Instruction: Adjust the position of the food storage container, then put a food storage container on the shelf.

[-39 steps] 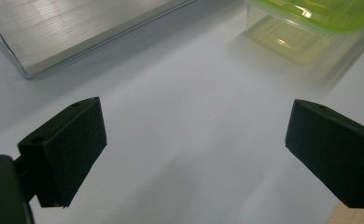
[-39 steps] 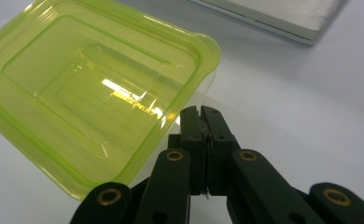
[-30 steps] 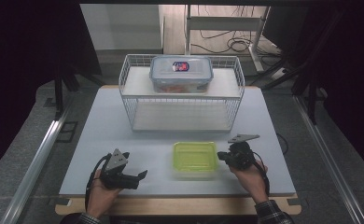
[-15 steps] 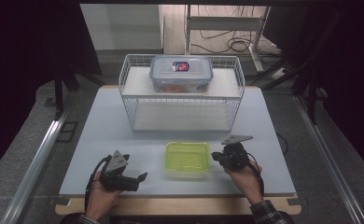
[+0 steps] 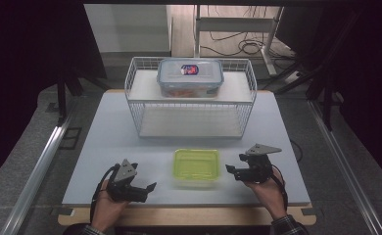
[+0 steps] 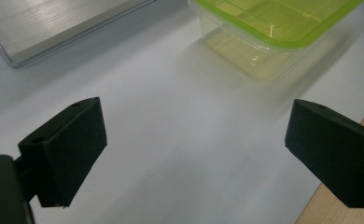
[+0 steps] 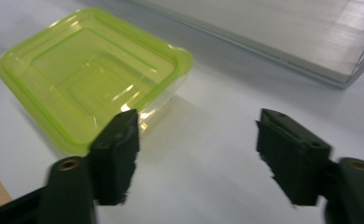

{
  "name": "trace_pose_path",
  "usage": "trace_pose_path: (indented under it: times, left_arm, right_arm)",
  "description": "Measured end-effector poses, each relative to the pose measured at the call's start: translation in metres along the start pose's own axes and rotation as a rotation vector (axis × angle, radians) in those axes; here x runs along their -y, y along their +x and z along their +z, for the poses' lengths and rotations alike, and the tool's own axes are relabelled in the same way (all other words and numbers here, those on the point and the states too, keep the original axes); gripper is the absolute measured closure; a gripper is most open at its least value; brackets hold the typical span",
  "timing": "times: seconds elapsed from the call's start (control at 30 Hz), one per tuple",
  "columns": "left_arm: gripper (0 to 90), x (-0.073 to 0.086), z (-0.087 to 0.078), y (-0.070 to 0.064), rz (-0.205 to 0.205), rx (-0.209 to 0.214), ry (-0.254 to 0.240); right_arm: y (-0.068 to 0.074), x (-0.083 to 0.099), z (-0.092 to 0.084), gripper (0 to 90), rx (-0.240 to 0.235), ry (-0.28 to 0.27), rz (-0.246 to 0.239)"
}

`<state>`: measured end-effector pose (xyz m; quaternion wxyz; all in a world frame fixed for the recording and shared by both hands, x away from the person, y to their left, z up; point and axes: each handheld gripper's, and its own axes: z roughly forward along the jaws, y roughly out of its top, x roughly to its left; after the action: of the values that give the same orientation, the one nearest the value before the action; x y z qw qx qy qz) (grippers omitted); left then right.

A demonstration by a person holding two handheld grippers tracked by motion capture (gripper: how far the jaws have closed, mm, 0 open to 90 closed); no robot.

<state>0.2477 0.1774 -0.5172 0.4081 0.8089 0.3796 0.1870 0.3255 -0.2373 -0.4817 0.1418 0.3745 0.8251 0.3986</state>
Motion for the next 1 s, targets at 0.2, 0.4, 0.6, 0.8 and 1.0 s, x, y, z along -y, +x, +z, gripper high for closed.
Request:
trace_pose_path:
  times: [0.2, 0.4, 0.6, 0.8, 1.0]
  left_arm:
    - [5.4, 0.0, 0.0, 0.0, 0.0, -0.001, 0.002]
    - [5.4, 0.001, 0.001, 0.001, -0.004, 0.002, 0.004]
    - [5.4, 0.0, 0.002, 0.0, -0.002, 0.002, 0.008]
    - [5.4, 0.0, 0.002, 0.0, -0.001, 0.0, 0.009]
    - [5.4, 0.0, 0.002, -0.001, 0.003, 0.0, 0.01]
  right_arm:
    - [-0.004, 0.002, 0.003, 15.5, -0.038, 0.0, 0.028]
    - [-0.004, 0.001, 0.008, 5.7, -0.066, 0.022, 0.056]
    - [0.0, -0.003, 0.011, 6.3, -0.07, 0.069, 0.088]
    - [-0.002, -0.009, 0.011, 20.7, -0.118, 0.045, 0.152]
    - [-0.006, -0.013, 0.02, 35.4, -0.208, 0.047, 0.242]
